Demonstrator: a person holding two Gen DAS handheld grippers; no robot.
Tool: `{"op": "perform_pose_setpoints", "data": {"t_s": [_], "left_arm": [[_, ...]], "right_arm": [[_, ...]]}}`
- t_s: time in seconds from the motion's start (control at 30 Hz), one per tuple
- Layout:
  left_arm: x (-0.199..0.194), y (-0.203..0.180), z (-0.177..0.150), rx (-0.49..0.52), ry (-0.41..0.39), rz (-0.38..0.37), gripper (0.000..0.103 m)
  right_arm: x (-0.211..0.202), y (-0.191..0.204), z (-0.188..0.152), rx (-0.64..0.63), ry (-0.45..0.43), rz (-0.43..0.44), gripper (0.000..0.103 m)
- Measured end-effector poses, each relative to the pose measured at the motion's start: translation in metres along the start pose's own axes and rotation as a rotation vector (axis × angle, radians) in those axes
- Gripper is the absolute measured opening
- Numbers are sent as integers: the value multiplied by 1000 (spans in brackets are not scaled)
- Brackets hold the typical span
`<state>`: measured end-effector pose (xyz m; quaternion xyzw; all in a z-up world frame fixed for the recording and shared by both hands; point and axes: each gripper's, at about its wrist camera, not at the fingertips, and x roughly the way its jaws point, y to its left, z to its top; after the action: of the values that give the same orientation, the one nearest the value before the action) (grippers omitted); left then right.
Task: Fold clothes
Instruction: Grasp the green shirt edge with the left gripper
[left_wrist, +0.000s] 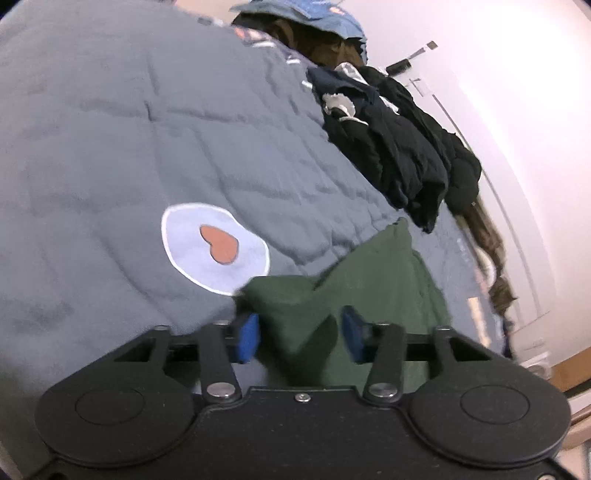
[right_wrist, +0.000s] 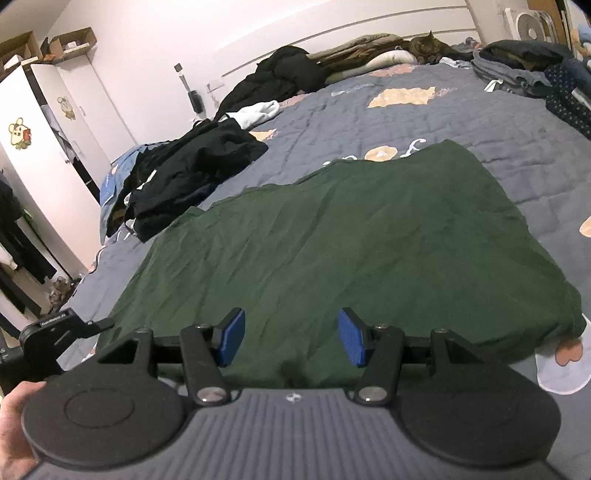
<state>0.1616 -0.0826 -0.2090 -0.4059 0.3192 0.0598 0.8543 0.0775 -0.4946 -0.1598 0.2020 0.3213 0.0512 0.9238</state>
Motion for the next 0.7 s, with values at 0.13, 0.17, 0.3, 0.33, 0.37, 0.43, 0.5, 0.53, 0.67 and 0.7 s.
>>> {"op": "perform_pose_setpoints", "data": {"t_s": [0.13, 0.17, 0.3, 0.33, 0.37, 0.43, 0.5, 0.53, 0.67, 0.7], "left_arm": [[-4, -4, 1, 27, -23, -25, 15], [-5, -6, 2, 33, -29, -36, 15], [-1, -6, 3, 26, -17, -36, 20], [1, -5, 3, 19, -6, -30, 27], [3, -3, 2, 13, 4, -27, 30], [7, 1, 2, 6, 23, -30, 36], [10, 3, 2, 0, 39, -35, 36], [11, 3, 2, 1, 42, -40, 38], [16, 3, 1, -14, 56, -71, 29], [16, 3, 1, -18, 55, -79, 16]], "right_arm": [[-4, 5, 1, -3, -10, 2, 55], [-5, 7, 2, -3, -12, 4, 55], [-10, 9, 5, -2, -30, 33, 55], [-10, 8, 5, 3, -39, 44, 55], [-9, 5, 4, 11, -43, 53, 55], [-5, 0, 2, 31, -44, 61, 55], [1, -2, 4, 38, -14, 33, 55], [1, -2, 5, 41, -17, 38, 55], [4, -2, 11, 27, -9, 50, 55], [6, -4, 11, 20, -3, 54, 55]]}}
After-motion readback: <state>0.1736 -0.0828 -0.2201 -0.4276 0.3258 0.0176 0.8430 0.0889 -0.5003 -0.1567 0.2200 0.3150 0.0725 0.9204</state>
